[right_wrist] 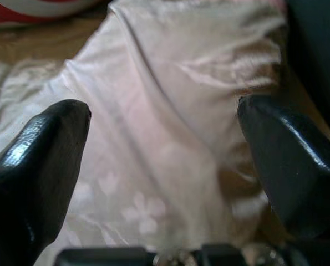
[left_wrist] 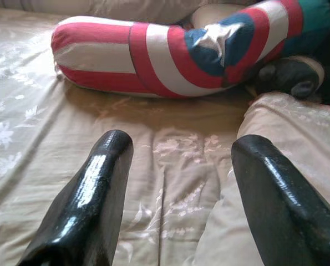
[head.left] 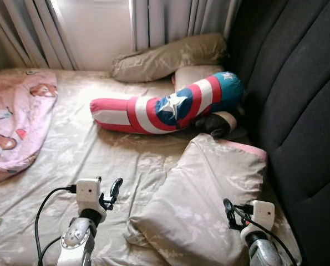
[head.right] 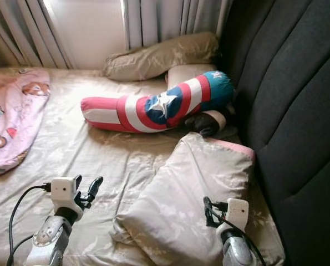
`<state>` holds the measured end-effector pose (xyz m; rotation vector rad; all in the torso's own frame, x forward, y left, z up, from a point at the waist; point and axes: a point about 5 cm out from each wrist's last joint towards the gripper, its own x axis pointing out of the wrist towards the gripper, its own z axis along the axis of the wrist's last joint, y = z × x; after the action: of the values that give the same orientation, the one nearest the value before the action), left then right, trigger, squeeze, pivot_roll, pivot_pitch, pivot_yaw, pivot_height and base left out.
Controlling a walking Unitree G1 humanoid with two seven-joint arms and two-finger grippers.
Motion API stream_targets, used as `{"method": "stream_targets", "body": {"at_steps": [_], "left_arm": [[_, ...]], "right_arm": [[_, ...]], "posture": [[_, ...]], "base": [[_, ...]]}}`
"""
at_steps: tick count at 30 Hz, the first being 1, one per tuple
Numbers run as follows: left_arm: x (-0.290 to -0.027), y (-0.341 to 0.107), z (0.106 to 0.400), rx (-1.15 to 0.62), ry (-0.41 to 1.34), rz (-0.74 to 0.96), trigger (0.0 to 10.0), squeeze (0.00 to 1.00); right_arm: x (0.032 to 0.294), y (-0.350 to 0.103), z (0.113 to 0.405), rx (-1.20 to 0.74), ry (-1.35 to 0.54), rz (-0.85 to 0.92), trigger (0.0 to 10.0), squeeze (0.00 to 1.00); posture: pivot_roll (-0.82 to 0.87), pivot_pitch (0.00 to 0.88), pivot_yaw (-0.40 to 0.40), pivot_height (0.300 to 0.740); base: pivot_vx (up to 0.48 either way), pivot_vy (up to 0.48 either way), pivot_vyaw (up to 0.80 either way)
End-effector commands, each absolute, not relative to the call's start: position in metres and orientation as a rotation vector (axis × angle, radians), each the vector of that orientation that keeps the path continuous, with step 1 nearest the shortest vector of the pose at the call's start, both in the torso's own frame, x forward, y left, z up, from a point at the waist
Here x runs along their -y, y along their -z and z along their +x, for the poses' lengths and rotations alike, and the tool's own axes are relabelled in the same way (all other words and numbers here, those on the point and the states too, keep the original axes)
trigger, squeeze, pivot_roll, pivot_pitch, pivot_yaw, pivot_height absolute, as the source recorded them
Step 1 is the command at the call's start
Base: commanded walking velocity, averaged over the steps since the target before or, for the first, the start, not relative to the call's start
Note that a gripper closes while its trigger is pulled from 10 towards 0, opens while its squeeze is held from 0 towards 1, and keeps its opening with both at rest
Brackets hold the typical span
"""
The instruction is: Clean up the room
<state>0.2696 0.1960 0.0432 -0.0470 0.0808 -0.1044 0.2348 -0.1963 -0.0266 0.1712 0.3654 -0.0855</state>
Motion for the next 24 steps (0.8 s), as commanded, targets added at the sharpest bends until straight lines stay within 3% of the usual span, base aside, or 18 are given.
{"method": "stream_targets", "body": {"at_steps": [1, 3, 7, 8, 10, 11, 17, 18, 19, 24], "left_arm": [[-0.191, -0.047, 0.271, -0.076, 0.123, -0.052, 10.0, 0.00], [-0.191, -0.046, 0.271, -0.083, 0.124, -0.044, 10.0, 0.00], [-0.189, -0.049, 0.273, -0.080, 0.134, -0.047, 10.0, 0.00], [-0.189, -0.050, 0.274, -0.078, 0.137, -0.047, 10.0, 0.00], [-0.189, -0.051, 0.276, -0.077, 0.140, -0.048, 10.0, 0.00], [-0.188, -0.051, 0.277, -0.079, 0.144, -0.048, 10.0, 0.00], [-0.181, -0.056, 0.290, -0.080, 0.177, -0.037, 10.0, 0.00], [-0.181, -0.058, 0.291, -0.077, 0.178, -0.037, 10.0, 0.00], [-0.182, -0.060, 0.293, -0.074, 0.176, -0.036, 10.0, 0.00], [-0.188, -0.064, 0.292, -0.067, 0.167, -0.031, 10.0, 0.00]], "right_arm": [[0.203, 0.029, 0.234, -0.400, 0.111, 0.156, 10.0, 0.00], [0.204, 0.032, 0.233, -0.435, 0.115, 0.102, 10.0, 0.00], [0.203, 0.034, 0.235, -0.460, 0.124, 0.163, 10.0, 0.02], [0.202, 0.034, 0.236, -0.463, 0.129, 0.172, 10.0, 0.47], [0.201, 0.034, 0.238, -0.464, 0.134, 0.179, 10.0, 0.47], [0.200, 0.034, 0.239, -0.472, 0.133, 0.189, 10.0, 1.00], [0.198, 0.044, 0.237, -0.585, 0.189, 0.210, 10.0, 1.00], [0.197, 0.045, 0.236, -0.596, 0.193, 0.236, 10.0, 0.83], [0.196, 0.046, 0.235, -0.608, 0.192, 0.248, 10.0, 0.00], [0.197, 0.048, 0.235, -0.638, 0.225, 0.226, 10.0, 0.00]], "posture": [[0.03, 0.015, -0.050, 0.740], [0.04, 0.021, -0.048, 0.740], [0.05, 0.035, -0.040, 0.740], [0.05, 0.038, -0.038, 0.740], [0.05, 0.043, -0.037, 0.740], [0.05, 0.047, -0.035, 0.740], [0.07, 0.070, -0.019, 0.740], [0.07, 0.077, -0.016, 0.740], [0.08, 0.083, -0.013, 0.740], [0.10, 0.108, 0.006, 0.740]], "base": [[0.000, 0.000, 0.00], [0.000, 0.000, 0.00], [0.000, 0.000, 0.00], [0.000, 0.000, 0.00], [0.000, 0.000, 0.00], [0.000, 0.000, 0.00], [0.000, 0.000, 0.00], [0.000, 0.000, 0.00], [0.000, 0.000, 0.00], [0.000, 0.000, 0.00]]}}
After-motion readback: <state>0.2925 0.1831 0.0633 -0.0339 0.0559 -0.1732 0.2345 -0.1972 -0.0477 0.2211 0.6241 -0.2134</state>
